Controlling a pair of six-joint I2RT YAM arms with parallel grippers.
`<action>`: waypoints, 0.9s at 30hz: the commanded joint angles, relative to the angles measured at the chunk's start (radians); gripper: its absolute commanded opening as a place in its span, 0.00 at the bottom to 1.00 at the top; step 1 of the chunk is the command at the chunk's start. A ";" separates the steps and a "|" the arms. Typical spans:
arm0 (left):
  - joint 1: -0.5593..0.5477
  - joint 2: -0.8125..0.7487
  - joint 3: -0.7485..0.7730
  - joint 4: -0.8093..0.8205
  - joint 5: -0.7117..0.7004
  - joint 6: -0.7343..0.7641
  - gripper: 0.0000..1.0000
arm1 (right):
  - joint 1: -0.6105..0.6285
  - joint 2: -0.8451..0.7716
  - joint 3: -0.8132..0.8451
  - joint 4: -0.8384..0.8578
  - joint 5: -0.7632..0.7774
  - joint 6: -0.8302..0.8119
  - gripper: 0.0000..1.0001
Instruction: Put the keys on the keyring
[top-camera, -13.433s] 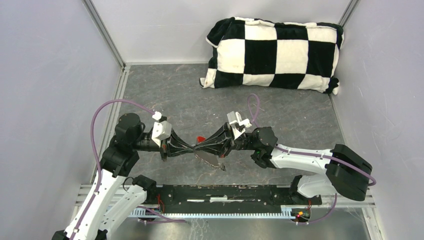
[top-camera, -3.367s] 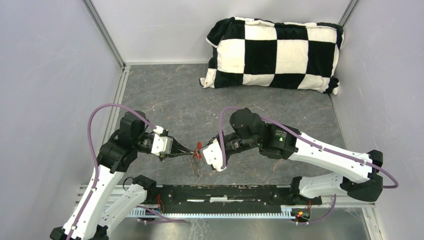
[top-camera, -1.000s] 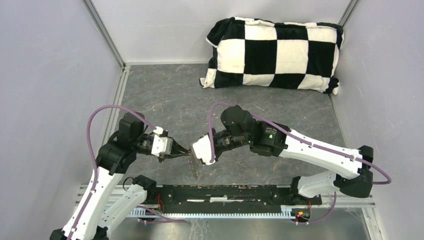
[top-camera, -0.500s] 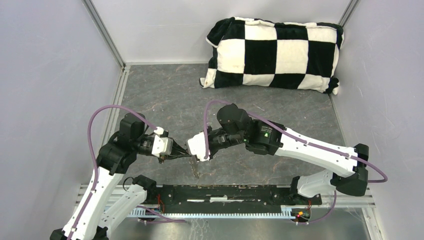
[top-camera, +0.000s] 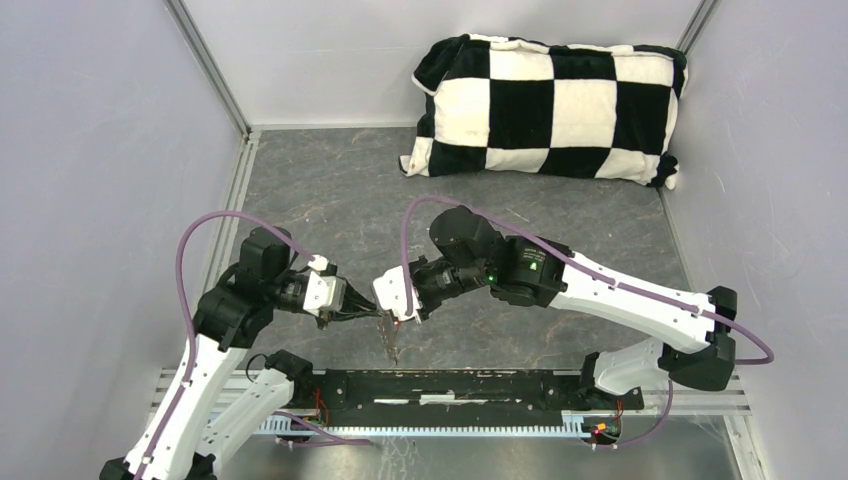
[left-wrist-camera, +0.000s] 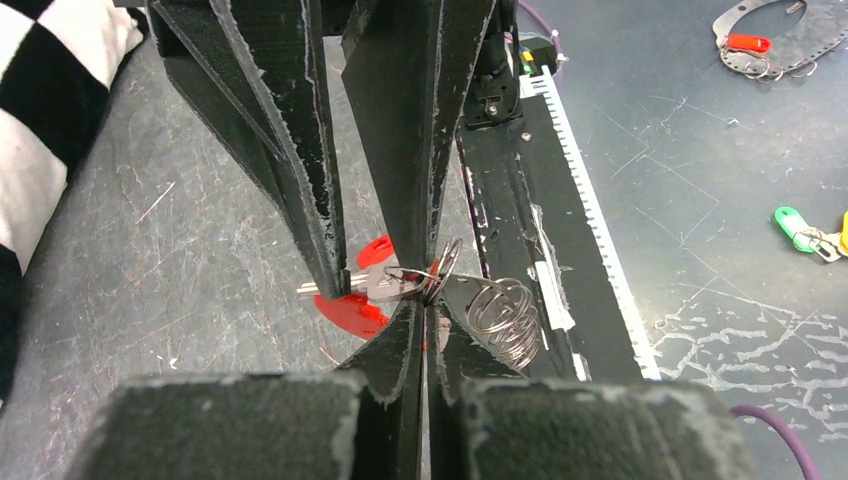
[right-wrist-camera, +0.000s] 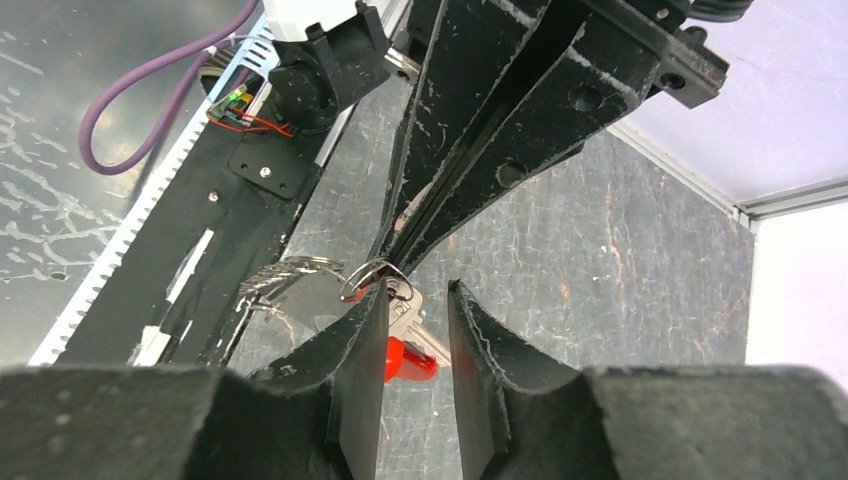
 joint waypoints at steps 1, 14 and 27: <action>-0.005 -0.019 0.008 0.058 0.046 -0.017 0.02 | 0.007 -0.007 0.014 -0.061 -0.049 0.038 0.35; -0.005 -0.021 0.012 0.059 0.064 -0.018 0.02 | -0.024 0.110 0.211 -0.189 -0.080 0.054 0.40; -0.006 -0.082 -0.072 0.332 0.059 -0.303 0.02 | -0.076 0.147 0.296 -0.269 -0.079 0.026 0.54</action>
